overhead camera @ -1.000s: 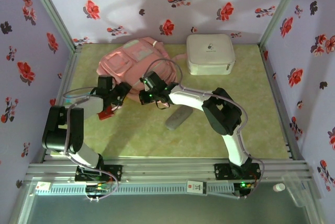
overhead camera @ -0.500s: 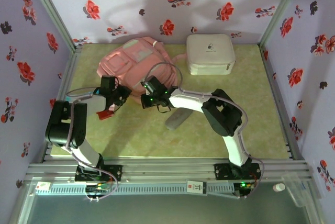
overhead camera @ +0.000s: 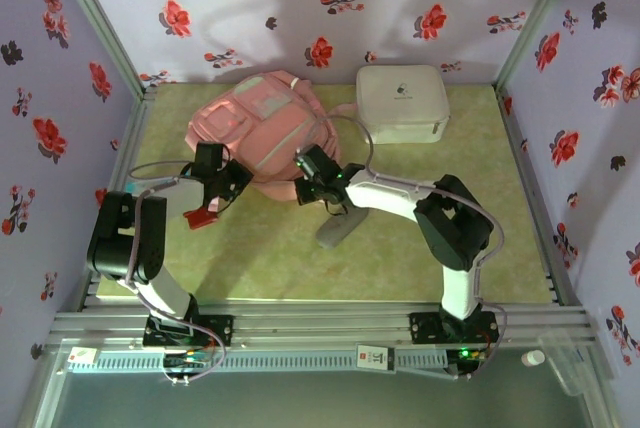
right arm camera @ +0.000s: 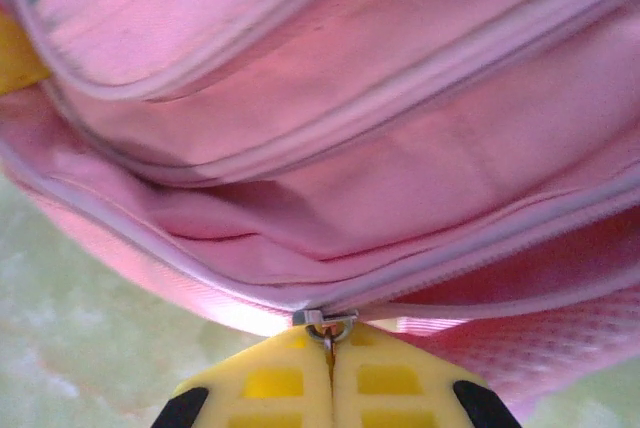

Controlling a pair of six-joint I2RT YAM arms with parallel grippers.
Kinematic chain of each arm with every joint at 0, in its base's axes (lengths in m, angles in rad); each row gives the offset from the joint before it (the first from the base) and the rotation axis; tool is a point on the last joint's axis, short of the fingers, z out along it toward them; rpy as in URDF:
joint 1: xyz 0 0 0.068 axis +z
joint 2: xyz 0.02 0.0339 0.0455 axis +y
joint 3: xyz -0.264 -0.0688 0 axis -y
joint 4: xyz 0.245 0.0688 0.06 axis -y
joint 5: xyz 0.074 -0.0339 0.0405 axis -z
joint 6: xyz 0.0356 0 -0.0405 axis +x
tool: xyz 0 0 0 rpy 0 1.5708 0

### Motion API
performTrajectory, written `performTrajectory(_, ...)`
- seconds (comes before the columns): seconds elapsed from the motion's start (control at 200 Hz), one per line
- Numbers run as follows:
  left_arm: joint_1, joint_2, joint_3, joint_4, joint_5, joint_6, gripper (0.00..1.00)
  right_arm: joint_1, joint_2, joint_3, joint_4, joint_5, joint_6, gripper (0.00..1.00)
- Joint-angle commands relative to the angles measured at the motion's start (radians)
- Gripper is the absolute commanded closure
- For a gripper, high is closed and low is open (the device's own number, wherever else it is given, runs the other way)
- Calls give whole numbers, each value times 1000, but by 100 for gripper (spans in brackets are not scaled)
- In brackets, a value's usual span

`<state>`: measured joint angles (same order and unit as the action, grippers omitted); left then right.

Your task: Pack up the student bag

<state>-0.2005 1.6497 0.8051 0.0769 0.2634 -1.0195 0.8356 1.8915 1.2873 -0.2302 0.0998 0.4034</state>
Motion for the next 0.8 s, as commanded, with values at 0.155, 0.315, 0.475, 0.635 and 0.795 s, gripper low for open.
performTrajectory(0.155, 14, -1, 47, -112, -69, 101, 89, -84, -33, 2, -114, 114, 6, 100)
performTrajectory(0.315, 18, 61, 141, -185, -72, 179, 88, -66, -27, 7, -76, -30, 8, 100)
performTrajectory(0.475, 26, 143, 297, -288, -122, 267, 88, 0, -35, 9, -62, -102, 6, 100)
performTrajectory(0.635, 38, 183, 384, -334, -168, 303, 84, 68, -5, 35, -15, -177, 34, 100)
performTrajectory(0.795, 61, 152, 378, -373, -218, 310, 62, 82, 74, 98, 52, -246, 111, 100)
